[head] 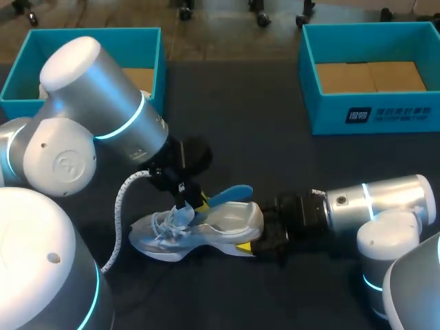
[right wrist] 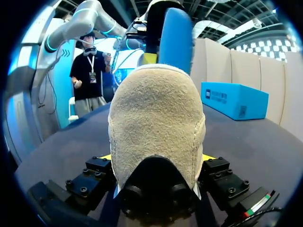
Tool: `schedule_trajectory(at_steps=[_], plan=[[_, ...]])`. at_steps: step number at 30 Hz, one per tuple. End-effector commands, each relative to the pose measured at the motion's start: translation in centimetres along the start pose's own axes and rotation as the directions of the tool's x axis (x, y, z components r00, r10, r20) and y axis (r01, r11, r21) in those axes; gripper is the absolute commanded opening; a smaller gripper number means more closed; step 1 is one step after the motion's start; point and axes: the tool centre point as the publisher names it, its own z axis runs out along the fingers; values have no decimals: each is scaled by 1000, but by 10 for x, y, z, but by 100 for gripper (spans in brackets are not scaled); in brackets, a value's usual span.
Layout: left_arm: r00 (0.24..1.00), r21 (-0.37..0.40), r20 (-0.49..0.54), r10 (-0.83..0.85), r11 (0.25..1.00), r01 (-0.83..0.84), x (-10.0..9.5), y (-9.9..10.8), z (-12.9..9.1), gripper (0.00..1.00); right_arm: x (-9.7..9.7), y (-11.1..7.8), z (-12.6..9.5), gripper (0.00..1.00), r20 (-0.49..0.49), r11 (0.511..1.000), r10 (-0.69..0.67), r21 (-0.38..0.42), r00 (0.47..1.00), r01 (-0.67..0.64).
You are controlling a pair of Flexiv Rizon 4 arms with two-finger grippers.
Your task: Take the shoe out of the shoebox, open the shoe tongue, remove and reinsert the insole, then place the shoe into the shoebox
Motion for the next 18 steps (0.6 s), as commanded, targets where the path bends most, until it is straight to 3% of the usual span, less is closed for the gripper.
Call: schedule_trajectory(at_steps=[1,4,11,18], plan=[[999,14,21,27,1000,-27,8,-8,-3,47,0,1,2,0,0,1000,1,8,1000,-1],[998,20,43,45,999,-46,10,-13,-6,50,0,1,2,0,0,1000,1,8,1000,-1],[991,20,66,116,993,-117,25,-23,-11,46,0,1,2,0,0,1000,1,8,1000,-1],[977,2,151,148,989,-150,39,-29,3,46,0,1,2,0,0,1000,1,8,1000,-1]])
